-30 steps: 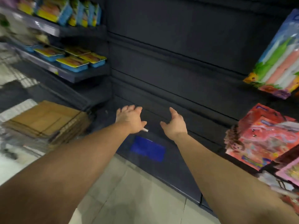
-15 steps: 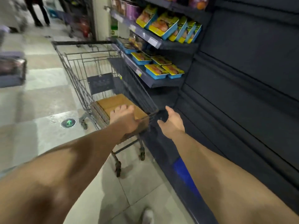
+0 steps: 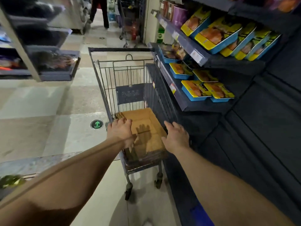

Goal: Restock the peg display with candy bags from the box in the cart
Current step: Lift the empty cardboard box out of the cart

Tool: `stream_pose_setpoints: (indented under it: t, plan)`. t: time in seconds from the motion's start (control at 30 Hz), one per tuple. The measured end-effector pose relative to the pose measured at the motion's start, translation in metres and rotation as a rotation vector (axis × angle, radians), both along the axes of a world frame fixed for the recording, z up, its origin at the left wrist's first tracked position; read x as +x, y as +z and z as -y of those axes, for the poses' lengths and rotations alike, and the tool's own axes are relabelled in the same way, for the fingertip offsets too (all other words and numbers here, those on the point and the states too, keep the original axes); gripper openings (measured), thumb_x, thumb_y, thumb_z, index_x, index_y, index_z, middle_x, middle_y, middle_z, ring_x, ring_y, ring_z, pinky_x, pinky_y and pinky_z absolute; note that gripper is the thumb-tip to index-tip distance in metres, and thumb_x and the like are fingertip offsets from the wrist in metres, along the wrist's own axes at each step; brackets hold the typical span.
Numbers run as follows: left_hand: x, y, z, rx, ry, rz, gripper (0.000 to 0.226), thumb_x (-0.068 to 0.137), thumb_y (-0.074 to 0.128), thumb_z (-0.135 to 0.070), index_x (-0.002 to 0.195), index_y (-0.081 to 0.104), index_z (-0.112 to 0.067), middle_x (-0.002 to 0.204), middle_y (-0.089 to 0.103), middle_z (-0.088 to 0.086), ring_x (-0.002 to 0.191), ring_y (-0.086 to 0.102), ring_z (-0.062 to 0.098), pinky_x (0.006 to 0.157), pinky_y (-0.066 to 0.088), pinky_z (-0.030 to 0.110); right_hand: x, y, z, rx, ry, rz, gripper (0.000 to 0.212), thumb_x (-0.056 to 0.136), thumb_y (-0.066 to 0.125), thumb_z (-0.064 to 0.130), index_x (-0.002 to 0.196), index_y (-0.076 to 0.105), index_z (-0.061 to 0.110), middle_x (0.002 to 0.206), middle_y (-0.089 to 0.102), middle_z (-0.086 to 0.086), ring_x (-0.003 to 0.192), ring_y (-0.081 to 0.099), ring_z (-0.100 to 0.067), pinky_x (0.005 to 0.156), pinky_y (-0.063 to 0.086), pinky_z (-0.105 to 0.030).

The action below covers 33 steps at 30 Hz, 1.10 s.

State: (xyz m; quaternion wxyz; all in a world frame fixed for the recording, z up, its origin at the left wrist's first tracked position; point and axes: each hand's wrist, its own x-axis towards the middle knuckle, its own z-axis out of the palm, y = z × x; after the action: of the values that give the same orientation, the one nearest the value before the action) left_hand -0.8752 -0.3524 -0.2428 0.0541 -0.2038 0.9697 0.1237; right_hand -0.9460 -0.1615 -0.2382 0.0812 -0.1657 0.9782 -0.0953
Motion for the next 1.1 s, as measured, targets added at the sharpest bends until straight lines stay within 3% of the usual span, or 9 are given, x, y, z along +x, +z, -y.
stream_pose_setpoints:
  t: [0.27, 0.47, 0.6, 0.73, 1.0, 1.1]
  plan:
    - [-0.04, -0.043, 0.027, 0.153, 0.153, 0.093, 0.067, 0.089, 0.056, -0.058, 0.146, 0.037, -0.028, 0.151, 0.039, 0.007, 0.138, 0.036, 0.032, 0.112, 0.033, 0.048, -0.068, -0.027, 0.043, 0.106, 0.178, 0.123, 0.063, 0.098, 0.055, 0.036, 0.153, 0.025, 0.031, 0.16, 0.026, -0.007, 0.148, 0.021, -0.029, 0.117, 0.023, -0.045]
    - [-0.073, -0.077, 0.05, 0.28, 0.164, 0.169, 0.072, 0.091, 0.06, -0.051, 0.151, 0.033, -0.024, 0.155, 0.036, 0.009, 0.141, 0.033, 0.034, 0.115, 0.034, 0.047, -0.108, -0.052, 0.07, 0.197, 0.156, 0.246, 0.067, 0.098, 0.054, 0.038, 0.155, 0.02, 0.032, 0.164, 0.017, -0.006, 0.15, 0.016, -0.028, 0.121, 0.018, -0.046]
    - [-0.109, -0.094, 0.067, 0.307, 0.152, 0.193, 0.077, 0.09, 0.058, -0.056, 0.152, 0.031, -0.021, 0.155, 0.037, 0.011, 0.142, 0.034, 0.033, 0.116, 0.034, 0.046, -0.137, -0.058, 0.082, 0.212, 0.093, 0.267, 0.069, 0.098, 0.054, 0.039, 0.156, 0.018, 0.034, 0.165, 0.014, -0.005, 0.151, 0.014, -0.026, 0.122, 0.016, -0.045]
    - [-0.125, -0.114, 0.07, 0.4, 0.192, 0.204, 0.079, 0.089, 0.063, -0.054, 0.153, 0.031, -0.02, 0.153, 0.039, 0.011, 0.141, 0.035, 0.034, 0.114, 0.037, 0.051, -0.155, -0.071, 0.089, 0.235, 0.081, 0.309, 0.069, 0.098, 0.054, 0.042, 0.156, 0.019, 0.034, 0.165, 0.014, -0.005, 0.151, 0.014, -0.026, 0.122, 0.017, -0.045]
    - [-0.152, -0.151, 0.074, 0.398, 0.293, 0.27, 0.074, 0.089, 0.064, -0.051, 0.15, 0.038, -0.018, 0.149, 0.043, 0.013, 0.138, 0.039, 0.035, 0.114, 0.035, 0.044, -0.194, -0.12, 0.09, 0.292, 0.105, 0.394, 0.067, 0.097, 0.054, 0.044, 0.155, 0.023, 0.033, 0.163, 0.018, -0.007, 0.149, 0.018, -0.027, 0.119, 0.022, -0.045]
    - [-0.158, -0.169, 0.075, 0.422, 0.394, 0.27, 0.073, 0.088, 0.065, -0.048, 0.15, 0.037, -0.022, 0.15, 0.04, 0.011, 0.139, 0.036, 0.035, 0.114, 0.036, 0.048, -0.212, -0.14, 0.092, 0.314, 0.144, 0.421, 0.069, 0.096, 0.057, 0.045, 0.155, 0.024, 0.033, 0.163, 0.02, -0.007, 0.148, 0.021, -0.027, 0.119, 0.023, -0.044]
